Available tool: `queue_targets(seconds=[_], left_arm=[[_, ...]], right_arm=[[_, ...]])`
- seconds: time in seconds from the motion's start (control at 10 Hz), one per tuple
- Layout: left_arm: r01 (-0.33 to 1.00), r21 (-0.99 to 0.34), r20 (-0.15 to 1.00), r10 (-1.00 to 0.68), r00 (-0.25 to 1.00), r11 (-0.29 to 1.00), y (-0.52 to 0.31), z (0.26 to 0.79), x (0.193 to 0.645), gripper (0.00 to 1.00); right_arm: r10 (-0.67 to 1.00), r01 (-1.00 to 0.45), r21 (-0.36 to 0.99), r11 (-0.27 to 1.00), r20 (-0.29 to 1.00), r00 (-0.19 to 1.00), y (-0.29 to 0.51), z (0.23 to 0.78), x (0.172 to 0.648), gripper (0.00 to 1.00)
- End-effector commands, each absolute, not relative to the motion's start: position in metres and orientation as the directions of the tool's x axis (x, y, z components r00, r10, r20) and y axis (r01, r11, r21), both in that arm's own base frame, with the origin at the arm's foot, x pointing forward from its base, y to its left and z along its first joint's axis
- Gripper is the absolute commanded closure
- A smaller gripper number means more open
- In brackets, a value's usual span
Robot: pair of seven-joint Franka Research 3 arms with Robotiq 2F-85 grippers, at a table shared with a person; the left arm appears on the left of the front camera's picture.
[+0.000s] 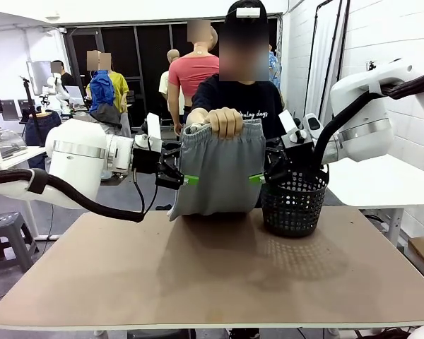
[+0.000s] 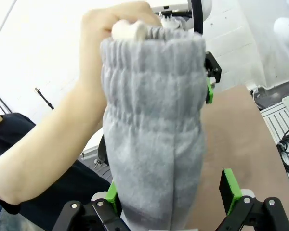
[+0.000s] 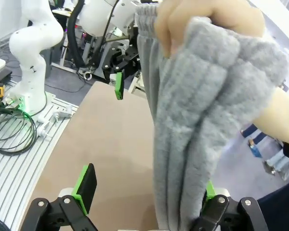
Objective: Fold the training pants.
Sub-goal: Grab both ends of the Training pants handed by a person.
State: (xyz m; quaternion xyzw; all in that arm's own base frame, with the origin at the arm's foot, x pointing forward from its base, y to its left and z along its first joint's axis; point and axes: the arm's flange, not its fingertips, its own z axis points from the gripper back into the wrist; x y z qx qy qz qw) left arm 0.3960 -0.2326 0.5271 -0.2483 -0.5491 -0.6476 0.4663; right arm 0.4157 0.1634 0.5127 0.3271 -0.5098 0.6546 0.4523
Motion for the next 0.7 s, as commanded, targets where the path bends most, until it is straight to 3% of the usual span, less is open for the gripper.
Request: queue_targets(seconds=[0.0, 0.3, 0.6], left_arm=[[0.867, 0.496, 0.845, -0.259, -0.468, 0.052, -0.233, 0.529, 0.397, 0.0], [0.897, 0.437, 0.889, -0.184, -0.419, 0.07, -0.236, 0.529, 0.4, 0.0], [0.94, 0.317, 0.938, -0.189, -0.291, 0.124, -0.237, 0.526, 0.408, 0.0]], right_arm=[[0.209, -0.916, -0.391, -0.083, 0.892, -0.4, 0.167, 0.511, 0.42, 0.0], [0.148, -0.918, -0.387, -0.087, 0.906, -0.396, 0.167, 0.511, 0.421, 0.0], [0.091, -0.937, -0.345, -0.062, 0.933, -0.35, 0.171, 0.518, 0.425, 0.0]])
